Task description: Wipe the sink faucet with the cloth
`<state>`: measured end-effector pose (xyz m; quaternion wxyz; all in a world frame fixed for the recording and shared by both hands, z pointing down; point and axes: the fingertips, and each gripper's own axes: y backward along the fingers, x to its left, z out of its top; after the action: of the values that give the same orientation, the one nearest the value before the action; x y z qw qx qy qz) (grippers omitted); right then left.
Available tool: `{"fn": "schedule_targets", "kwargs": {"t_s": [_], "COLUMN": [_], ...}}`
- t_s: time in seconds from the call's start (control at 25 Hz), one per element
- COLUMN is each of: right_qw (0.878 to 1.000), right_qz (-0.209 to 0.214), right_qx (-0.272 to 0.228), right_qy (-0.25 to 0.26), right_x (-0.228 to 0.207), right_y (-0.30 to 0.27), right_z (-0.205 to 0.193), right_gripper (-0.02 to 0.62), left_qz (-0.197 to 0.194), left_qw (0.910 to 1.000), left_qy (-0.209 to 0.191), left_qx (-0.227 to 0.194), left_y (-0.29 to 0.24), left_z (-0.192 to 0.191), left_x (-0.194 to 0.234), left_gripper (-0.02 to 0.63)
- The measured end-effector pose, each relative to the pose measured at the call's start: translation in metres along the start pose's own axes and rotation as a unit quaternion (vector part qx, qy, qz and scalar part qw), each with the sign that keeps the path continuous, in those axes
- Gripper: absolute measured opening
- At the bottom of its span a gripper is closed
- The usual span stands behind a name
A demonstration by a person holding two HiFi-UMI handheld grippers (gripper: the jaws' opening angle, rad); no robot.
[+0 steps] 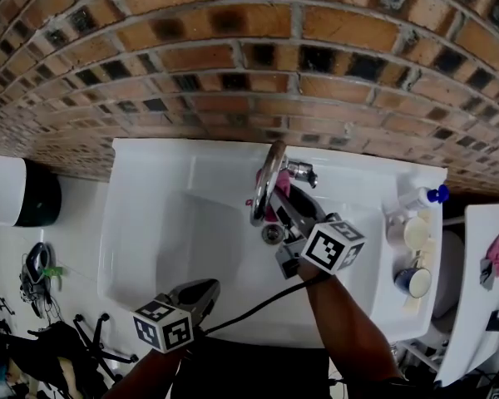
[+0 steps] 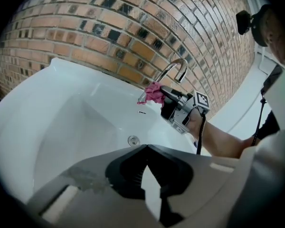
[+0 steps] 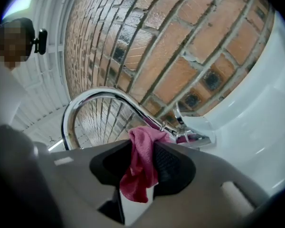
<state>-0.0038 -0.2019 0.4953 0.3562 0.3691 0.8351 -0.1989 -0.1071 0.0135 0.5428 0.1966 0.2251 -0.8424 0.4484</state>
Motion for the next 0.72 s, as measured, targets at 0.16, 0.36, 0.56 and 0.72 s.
{"fn": "schedule_targets", "kwargs": {"t_s": [0.16,0.36,0.56,0.72], "right_qw": [1.000,0.998,0.997,0.990], "right_qz": [0.006,0.026,0.054,0.110], "right_qx": [-0.015,-0.055,-0.049,-0.069], "right_qy": [0.002,-0.009,-0.028,-0.065], "right_x": [0.008,0.018,0.024,0.039], "right_y": [0.001,0.006,0.006,0.009], "right_z": [0.013,0.041,0.053,0.065], "right_gripper": [0.143,0.143,0.143,0.141], "left_qz": [0.000,0.003,0.013,0.022], "left_qw": [1.0000,0.9999,0.9996,0.9991], "left_qy": [-0.005,-0.006,-0.006,0.000], "left_qx": [-0.005,-0.010,-0.026,-0.035], "left_y": [0.004,0.015,0.029,0.035], "left_z": [0.000,0.001,0.004,0.004], "left_x": [-0.005,-0.009,-0.016,-0.019], "left_gripper": [0.006,0.006,0.006,0.006]}}
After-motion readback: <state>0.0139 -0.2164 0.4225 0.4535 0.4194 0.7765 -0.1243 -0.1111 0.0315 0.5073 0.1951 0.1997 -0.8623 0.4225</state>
